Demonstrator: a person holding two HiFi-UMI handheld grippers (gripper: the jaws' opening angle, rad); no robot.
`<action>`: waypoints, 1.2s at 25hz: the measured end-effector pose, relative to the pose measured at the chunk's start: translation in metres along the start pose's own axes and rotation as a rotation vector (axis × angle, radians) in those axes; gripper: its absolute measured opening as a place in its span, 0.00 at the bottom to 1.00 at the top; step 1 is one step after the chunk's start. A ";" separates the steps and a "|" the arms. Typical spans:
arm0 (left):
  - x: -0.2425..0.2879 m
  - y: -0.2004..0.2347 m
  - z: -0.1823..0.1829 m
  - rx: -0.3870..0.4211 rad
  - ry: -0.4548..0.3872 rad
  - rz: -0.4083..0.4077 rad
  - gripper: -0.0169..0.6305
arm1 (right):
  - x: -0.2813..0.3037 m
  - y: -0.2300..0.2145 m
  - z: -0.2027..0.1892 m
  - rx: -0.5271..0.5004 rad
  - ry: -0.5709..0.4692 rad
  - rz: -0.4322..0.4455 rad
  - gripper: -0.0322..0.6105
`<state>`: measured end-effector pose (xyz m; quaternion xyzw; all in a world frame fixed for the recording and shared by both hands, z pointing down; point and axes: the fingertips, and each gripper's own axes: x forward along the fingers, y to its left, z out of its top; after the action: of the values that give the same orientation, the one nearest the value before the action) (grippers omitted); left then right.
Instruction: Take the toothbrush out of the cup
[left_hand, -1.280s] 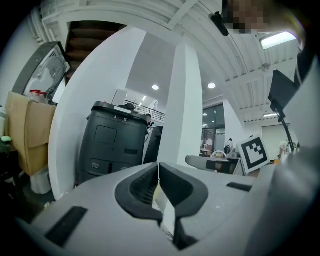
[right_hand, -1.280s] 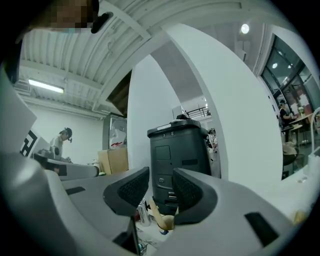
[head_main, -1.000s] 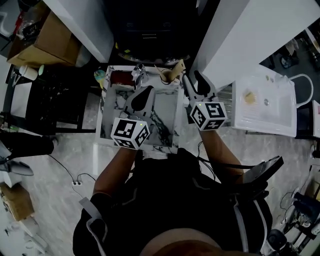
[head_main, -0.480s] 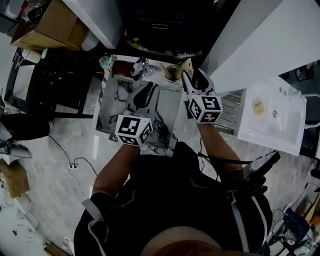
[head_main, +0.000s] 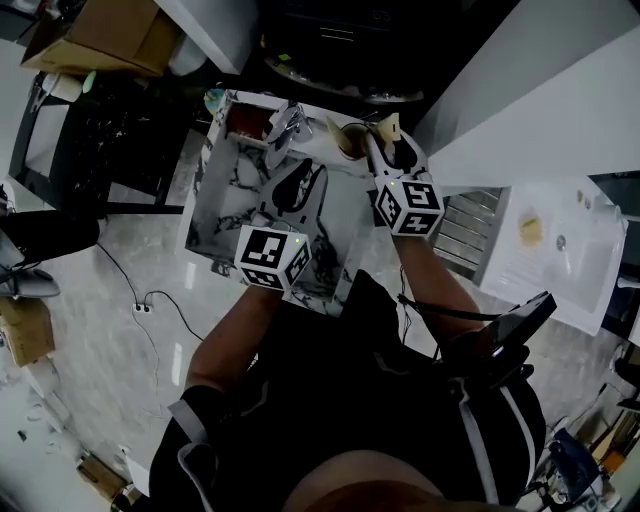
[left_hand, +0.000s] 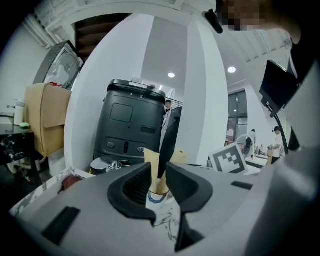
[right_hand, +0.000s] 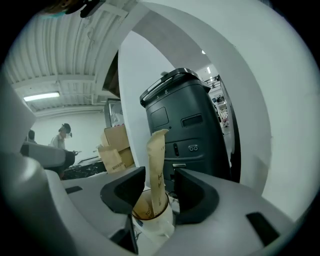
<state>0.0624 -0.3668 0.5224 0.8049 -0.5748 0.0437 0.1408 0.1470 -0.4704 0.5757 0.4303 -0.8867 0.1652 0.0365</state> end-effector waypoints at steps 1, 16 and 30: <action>0.000 0.001 -0.001 0.002 0.002 0.005 0.15 | 0.002 0.000 -0.002 0.010 -0.002 0.002 0.35; -0.016 0.007 0.004 0.011 -0.005 -0.006 0.15 | 0.004 0.006 0.009 0.016 -0.043 -0.039 0.13; -0.037 -0.009 0.044 0.008 -0.027 -0.162 0.15 | -0.039 0.028 0.082 -0.047 -0.158 -0.130 0.13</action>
<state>0.0544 -0.3427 0.4700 0.8500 -0.5093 0.0234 0.1327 0.1563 -0.4517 0.4831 0.4976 -0.8607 0.1073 -0.0127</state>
